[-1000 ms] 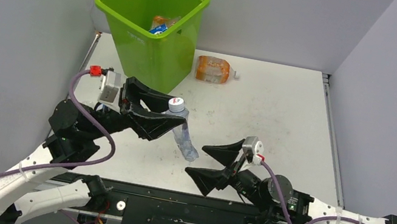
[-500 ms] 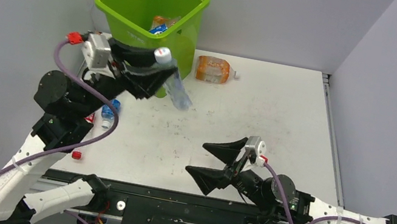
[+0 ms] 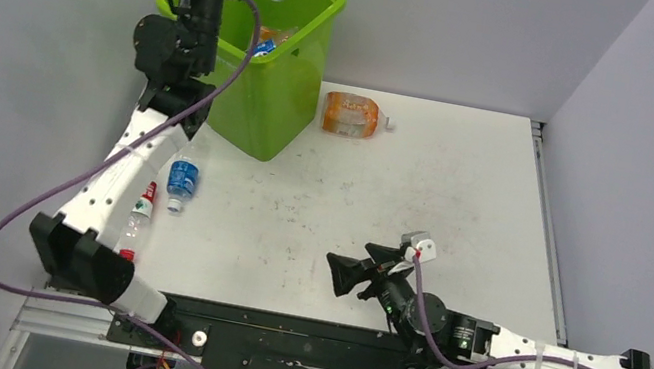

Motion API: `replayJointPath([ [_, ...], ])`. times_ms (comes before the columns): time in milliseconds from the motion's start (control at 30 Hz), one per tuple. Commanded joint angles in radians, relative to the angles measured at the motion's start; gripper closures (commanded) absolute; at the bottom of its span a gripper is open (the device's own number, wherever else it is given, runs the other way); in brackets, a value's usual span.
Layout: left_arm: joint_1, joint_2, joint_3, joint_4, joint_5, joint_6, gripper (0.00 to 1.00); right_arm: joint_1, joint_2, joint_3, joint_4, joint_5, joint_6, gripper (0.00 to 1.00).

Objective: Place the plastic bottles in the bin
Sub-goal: Place the plastic bottle in the trash bin.

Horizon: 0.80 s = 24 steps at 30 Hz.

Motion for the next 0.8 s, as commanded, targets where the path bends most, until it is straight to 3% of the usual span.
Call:
replayJointPath([
  [0, 0.023, 0.155, 0.125, 0.144, -0.055, -0.002, 1.0, 0.001, 0.032, -0.052, 0.008, 0.067, 0.084, 0.1],
  [233, 0.031, 0.342, 0.265, 0.177, -0.039, 0.045, 1.0, -0.002, 0.036, -0.133, 0.086, 0.084, 0.077, 0.1],
  [367, 0.037, 0.394, 0.263, 0.211, -0.103, 0.104, 1.0, -0.005, 0.034, -0.144, 0.056, 0.085, 0.082, 0.1],
  [433, 0.041, 0.39, 0.234, 0.228, -0.177, 0.143, 0.81, -0.005, 0.021, -0.147, 0.022, 0.101, 0.095, 0.1],
  [533, 0.049, 0.368, 0.205, 0.256, -0.272, 0.222, 0.36, -0.006, -0.028, -0.165, -0.021, 0.122, 0.105, 0.1],
  [567, 0.051, 0.357, 0.203, 0.258, -0.294, 0.226, 0.13, -0.006, -0.05, -0.175, -0.027, 0.125, 0.103, 0.1],
  [600, 0.053, 0.342, 0.2, 0.259, -0.303, 0.22, 0.03, -0.006, -0.07, -0.185, -0.029, 0.127, 0.097, 0.1],
  [767, 0.038, 0.213, 0.15, 0.265, -0.215, 0.143, 0.04, -0.01, -0.134, -0.2, -0.036, 0.128, 0.062, 0.1],
])
